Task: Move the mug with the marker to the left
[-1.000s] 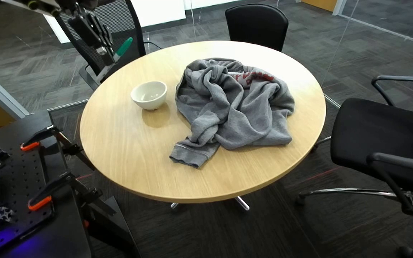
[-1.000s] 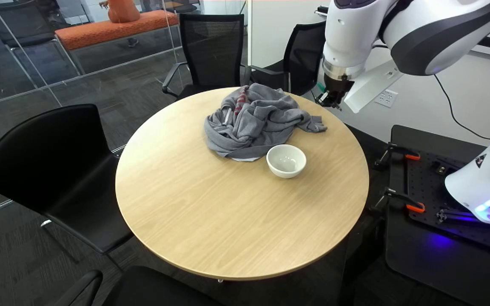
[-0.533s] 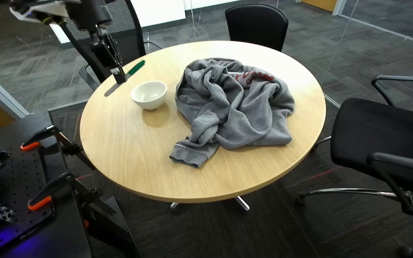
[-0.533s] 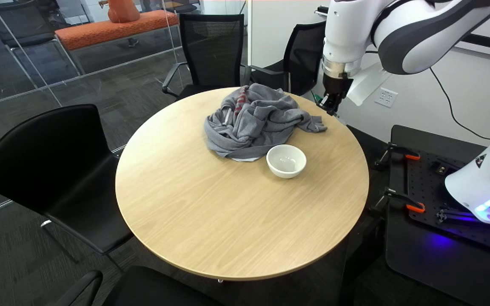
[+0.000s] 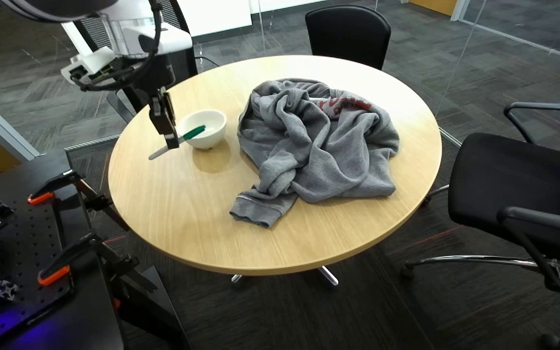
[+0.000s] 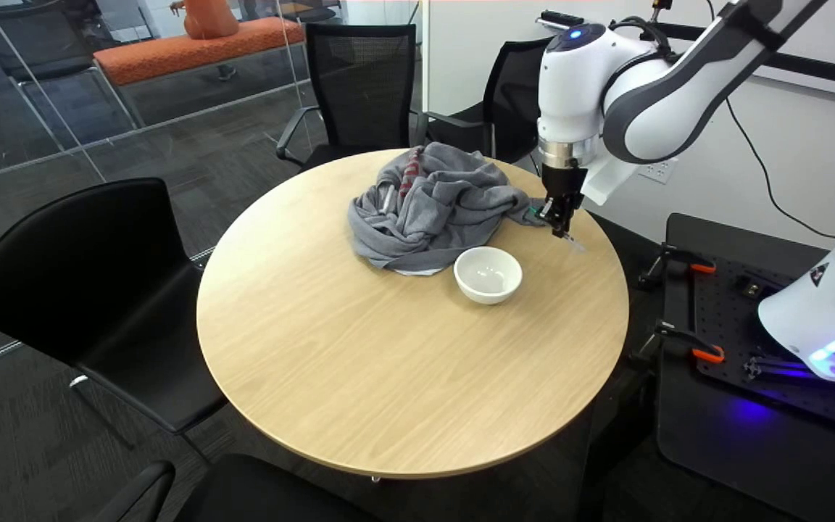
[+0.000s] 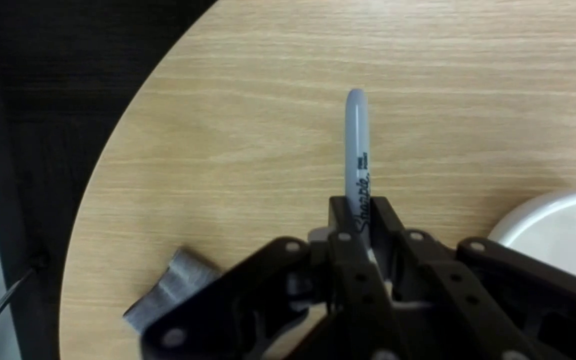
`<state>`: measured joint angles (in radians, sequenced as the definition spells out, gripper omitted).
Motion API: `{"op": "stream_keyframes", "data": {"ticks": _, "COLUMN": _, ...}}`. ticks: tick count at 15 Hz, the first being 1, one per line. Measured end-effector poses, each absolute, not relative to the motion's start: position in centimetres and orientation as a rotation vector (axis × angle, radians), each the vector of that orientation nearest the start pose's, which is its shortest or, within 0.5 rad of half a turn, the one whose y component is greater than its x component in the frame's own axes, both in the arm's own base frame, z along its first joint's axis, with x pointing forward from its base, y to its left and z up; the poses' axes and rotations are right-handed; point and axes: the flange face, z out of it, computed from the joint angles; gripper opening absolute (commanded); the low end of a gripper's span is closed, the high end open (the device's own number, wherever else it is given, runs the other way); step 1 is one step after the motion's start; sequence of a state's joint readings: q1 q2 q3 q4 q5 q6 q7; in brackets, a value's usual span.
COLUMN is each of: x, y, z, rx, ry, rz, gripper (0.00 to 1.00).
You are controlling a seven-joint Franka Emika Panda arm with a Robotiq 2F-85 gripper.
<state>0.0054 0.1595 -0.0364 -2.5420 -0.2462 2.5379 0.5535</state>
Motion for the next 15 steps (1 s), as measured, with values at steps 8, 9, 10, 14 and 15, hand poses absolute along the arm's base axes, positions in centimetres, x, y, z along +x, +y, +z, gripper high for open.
{"op": "stream_keyframes", "data": {"ticks": 8, "x": 45.3, "y": -2.3, "z": 15.2, "rx": -3.167, "ry": 0.654, "rz": 0.361, "gripper": 0.03}}
{"op": "stream_keyframes", "data": {"ticks": 9, "x": 45.5, "y": -2.5, "z": 14.6, "rx": -3.162, "ry": 0.654, "rz": 0.375, "gripper": 0.03}}
{"op": "stream_keyframes", "data": {"ticks": 10, "x": 45.7, "y": -2.7, "z": 14.1, "rx": -3.157, "ry": 0.654, "rz": 0.386, "gripper": 0.03}}
{"op": "stream_keyframes", "data": {"ticks": 14, "x": 46.2, "y": -3.7, "z": 12.0, "rx": -3.148, "ry": 0.683, "rz": 0.395, "gripper": 0.03}}
{"op": "stream_keyframes", "data": {"ticks": 15, "x": 46.3, "y": -4.0, "z": 11.6, "rx": -3.144, "ry": 0.698, "rz": 0.389, "gripper": 0.03}}
